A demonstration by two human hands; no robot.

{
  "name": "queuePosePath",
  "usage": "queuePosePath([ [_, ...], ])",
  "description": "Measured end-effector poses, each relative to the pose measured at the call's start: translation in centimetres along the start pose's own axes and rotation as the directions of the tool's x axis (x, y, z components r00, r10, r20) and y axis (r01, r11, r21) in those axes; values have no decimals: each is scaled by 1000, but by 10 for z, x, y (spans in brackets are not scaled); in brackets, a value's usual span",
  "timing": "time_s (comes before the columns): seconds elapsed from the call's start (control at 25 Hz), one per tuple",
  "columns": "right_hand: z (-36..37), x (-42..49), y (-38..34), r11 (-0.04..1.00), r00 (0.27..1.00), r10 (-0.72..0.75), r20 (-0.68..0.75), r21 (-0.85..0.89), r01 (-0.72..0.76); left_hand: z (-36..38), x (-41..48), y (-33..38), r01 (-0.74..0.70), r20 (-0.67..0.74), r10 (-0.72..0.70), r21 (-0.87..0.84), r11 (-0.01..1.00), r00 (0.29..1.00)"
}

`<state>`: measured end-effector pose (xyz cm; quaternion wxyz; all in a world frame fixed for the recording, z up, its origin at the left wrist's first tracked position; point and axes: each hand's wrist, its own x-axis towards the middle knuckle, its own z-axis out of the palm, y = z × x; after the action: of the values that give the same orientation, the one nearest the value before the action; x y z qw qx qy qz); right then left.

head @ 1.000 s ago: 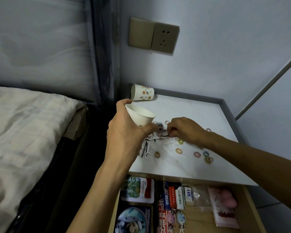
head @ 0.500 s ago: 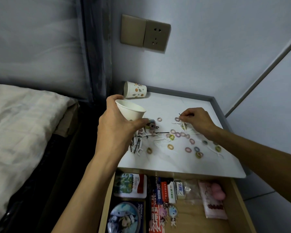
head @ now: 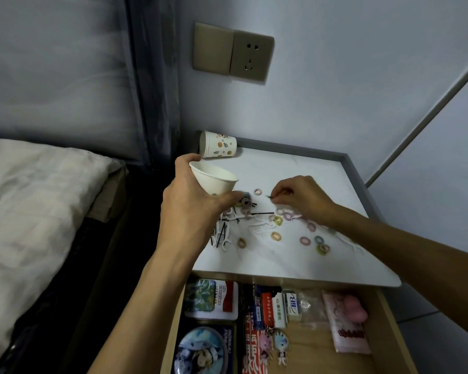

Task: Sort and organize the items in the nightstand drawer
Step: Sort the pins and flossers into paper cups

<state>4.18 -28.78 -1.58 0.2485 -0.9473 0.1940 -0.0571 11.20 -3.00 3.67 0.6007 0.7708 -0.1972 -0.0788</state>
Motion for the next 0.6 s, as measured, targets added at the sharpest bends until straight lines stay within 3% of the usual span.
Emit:
queuePosePath([
  [0.12,19,12,-13,942,970,-165,176,-262,208,1,3,0,2,-10,-2,-5,1000,1000],
  [0.44,31,10,-8,936,976,-71,208,-325,137,-5,7,-4,14,-36,-15,-12,1000,999],
  [0.6,14,10,-8,960,983,-57,177,-262,102,-8,8,-5,8,-45,-8,-3,1000,999],
])
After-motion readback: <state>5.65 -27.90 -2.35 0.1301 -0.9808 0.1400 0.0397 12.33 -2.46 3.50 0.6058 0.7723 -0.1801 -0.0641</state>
